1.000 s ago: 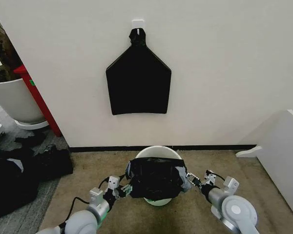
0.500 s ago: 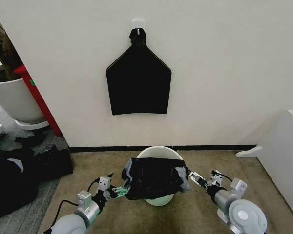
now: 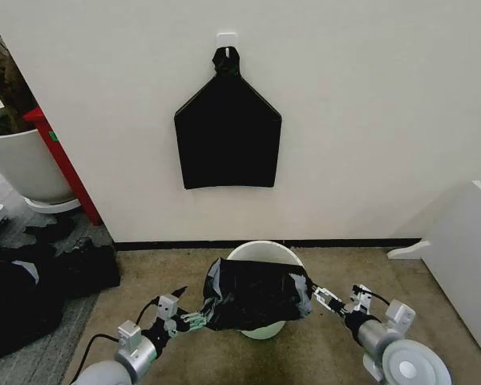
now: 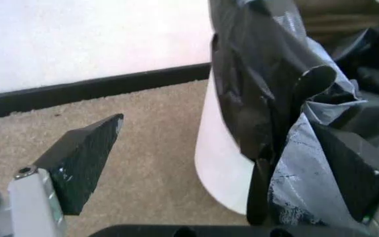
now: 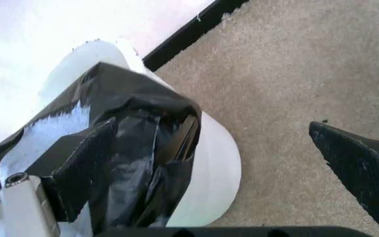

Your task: Place the garbage bag over the trash bin.

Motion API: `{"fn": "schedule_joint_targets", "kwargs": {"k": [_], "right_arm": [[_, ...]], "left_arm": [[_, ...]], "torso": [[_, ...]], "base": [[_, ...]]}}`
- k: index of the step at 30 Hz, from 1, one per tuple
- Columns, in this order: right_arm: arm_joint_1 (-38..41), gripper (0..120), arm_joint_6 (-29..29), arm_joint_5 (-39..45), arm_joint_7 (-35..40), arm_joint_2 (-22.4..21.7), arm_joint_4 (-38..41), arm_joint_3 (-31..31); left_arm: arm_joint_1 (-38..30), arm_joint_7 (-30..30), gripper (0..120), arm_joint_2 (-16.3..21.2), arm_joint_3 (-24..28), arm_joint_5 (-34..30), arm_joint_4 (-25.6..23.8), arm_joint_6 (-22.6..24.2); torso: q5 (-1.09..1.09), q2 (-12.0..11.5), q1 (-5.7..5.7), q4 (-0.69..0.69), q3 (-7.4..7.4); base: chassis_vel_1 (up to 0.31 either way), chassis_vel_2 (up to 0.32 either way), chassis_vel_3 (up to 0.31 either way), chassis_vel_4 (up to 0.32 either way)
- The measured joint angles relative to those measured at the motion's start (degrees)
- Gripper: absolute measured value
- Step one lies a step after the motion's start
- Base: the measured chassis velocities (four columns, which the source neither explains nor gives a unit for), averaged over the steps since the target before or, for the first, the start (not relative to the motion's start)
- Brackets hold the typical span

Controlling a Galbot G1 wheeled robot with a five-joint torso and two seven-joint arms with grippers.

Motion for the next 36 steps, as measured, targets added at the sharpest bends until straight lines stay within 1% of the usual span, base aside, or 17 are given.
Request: {"fn": "schedule_joint_targets", "kwargs": {"k": [3, 9, 14, 23, 29, 32, 36], "right_arm": [[-0.20, 100, 0.24, -0.04, 0.29, 0.20, 0.44, 0.13], [-0.45, 100, 0.44, -0.48, 1.07, 0.50, 1.12, -0.28], [-0.34, 100, 0.62, -0.88, 2.19, 0.68, 1.47, -0.99], [-0.32, 100, 0.92, -1.13, 3.39, 0.90, 2.71, -1.56], [-0.03, 100, 1.30, -1.40, 3.87, 1.06, 2.90, -1.87], [0.49, 100, 1.45, -1.35, 4.49, 1.14, 2.89, -1.87], [0.65, 100, 1.48, -1.18, 4.94, 1.09, 2.98, -1.61]], "left_arm": [[0.81, 0.37, 100, -0.16, -0.49, 0.62, 0.69, -0.98], [3.16, 0.93, 100, -0.30, -1.28, 1.06, 0.25, -2.01], [7.10, 4.30, 100, 0.05, -1.93, 1.60, -1.26, -2.55], [10.83, 6.64, 100, -0.12, -2.46, 1.91, -2.31, -3.23], [11.77, 8.93, 100, 1.04, -3.10, 0.79, -3.83, -3.30], [13.36, 10.40, 100, 1.53, -3.28, 1.57, -4.65, -3.60], [15.86, 10.48, 100, 1.54, -3.94, 2.08, -5.65, -4.68]], "torso": [[0.00, 0.00, 0.00, 0.00, 0.00], [0.01, 0.00, 0.00, 0.00, 0.00], [0.02, 0.00, 0.00, 0.00, 0.00], [0.01, 0.00, 0.00, 0.01, 0.00], [0.01, 0.00, 0.00, -0.01, 0.00], [0.01, 0.00, 0.00, 0.00, 0.00], [0.01, 0.00, 0.00, 0.00, 0.00]], "base": [[0.000, 0.000, 0.000, 0.000], [0.000, 0.000, 0.000, 0.000], [0.000, 0.000, 0.000, 0.000], [0.000, 0.000, 0.000, 0.000], [0.000, 0.000, 0.000, 0.000], [0.000, 0.000, 0.000, 0.000], [0.000, 0.000, 0.000, 0.000]]}}
